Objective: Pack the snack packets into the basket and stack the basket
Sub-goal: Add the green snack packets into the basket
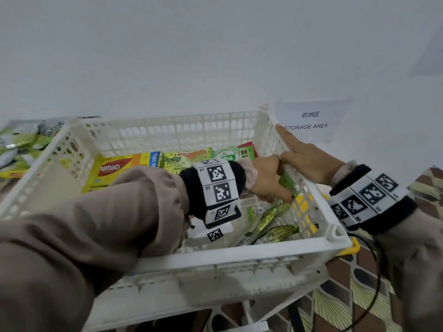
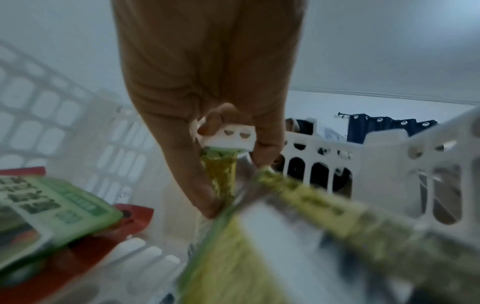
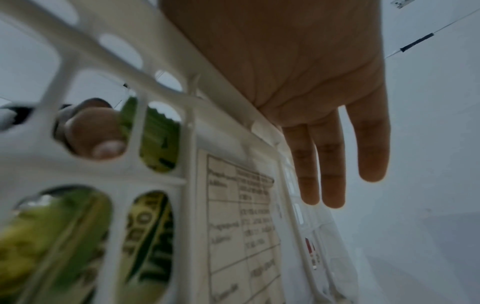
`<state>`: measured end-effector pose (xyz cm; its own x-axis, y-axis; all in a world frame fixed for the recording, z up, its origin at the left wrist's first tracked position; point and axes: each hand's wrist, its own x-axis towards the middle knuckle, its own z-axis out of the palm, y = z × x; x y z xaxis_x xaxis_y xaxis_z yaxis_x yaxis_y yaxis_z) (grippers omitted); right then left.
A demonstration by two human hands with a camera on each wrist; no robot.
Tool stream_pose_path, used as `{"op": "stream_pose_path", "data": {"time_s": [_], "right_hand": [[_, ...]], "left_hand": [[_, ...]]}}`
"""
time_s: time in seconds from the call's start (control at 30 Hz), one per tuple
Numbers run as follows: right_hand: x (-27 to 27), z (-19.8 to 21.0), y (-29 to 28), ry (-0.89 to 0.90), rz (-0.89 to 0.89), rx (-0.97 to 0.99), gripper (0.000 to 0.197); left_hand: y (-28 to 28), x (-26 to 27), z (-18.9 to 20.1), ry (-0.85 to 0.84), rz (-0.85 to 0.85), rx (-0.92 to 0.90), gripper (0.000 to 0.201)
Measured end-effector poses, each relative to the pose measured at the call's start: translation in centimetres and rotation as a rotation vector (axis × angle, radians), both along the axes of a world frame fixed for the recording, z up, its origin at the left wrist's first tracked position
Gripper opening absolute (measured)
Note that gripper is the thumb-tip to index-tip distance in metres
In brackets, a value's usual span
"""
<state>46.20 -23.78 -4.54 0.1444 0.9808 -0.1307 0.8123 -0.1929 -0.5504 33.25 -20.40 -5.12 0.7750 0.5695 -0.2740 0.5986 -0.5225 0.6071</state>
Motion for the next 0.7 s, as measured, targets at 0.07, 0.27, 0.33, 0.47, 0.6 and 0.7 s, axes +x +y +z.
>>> {"op": "stream_pose_path", "data": {"time_s": [0.07, 0.27, 0.33, 0.47, 0.6, 0.7], "right_hand": [[0.1, 0.0, -0.1, 0.022, -0.009, 0.002, 0.072], [0.2, -0.3, -0.1, 0.042, -0.006, -0.002, 0.069], [0.2, -0.3, -0.1, 0.052, 0.003, -0.002, 0.069], [0.5, -0.5, 0.0, 0.079, 0.024, 0.002, 0.069], [0.5, -0.7, 0.1, 0.108, 0.02, 0.023, 0.069], [0.6, -0.9, 0.2, 0.113, 0.02, 0.033, 0.069]], "left_hand": [[0.4, -0.6, 0.6, -0.036, 0.038, -0.04, 0.055], [2.6, -4.4, 3.6, -0.218, 0.088, -0.245, 0.033], [3.5, -6.1, 4.4, -0.303, 0.142, -0.269, 0.027], [4.8, -9.7, 4.5, -0.369, 0.215, -0.296, 0.032], [5.5, -13.0, 3.3, -0.258, 0.212, -0.273, 0.039], [5.8, -15.1, 2.7, -0.156, 0.205, -0.302, 0.036]]}}
